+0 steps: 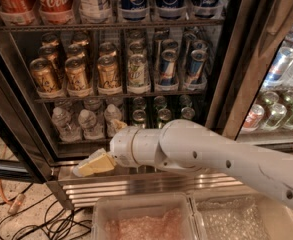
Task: Pick orange can from middle shelf of fridge
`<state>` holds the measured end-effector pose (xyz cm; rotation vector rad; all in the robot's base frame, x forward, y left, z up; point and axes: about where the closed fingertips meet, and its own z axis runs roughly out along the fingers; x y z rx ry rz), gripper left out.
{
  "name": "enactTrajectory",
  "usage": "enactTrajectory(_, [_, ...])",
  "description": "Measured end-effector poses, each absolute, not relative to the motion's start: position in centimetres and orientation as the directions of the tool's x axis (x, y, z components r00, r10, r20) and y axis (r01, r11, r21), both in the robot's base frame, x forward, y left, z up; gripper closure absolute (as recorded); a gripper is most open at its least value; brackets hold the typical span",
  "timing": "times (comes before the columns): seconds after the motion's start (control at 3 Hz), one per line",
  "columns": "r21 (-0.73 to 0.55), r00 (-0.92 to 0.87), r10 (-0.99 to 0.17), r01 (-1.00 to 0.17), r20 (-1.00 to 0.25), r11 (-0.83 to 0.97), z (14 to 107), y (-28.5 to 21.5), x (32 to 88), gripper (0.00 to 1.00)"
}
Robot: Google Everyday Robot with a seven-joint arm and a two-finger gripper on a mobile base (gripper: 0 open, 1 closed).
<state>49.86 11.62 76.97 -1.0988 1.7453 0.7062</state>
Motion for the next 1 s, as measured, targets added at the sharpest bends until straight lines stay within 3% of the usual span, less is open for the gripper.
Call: enactTrajectory(1.0, [-0.049,-0.075,-0.206,-0.841,-0.976,0.538,80.1,22.1,51.4,0.00])
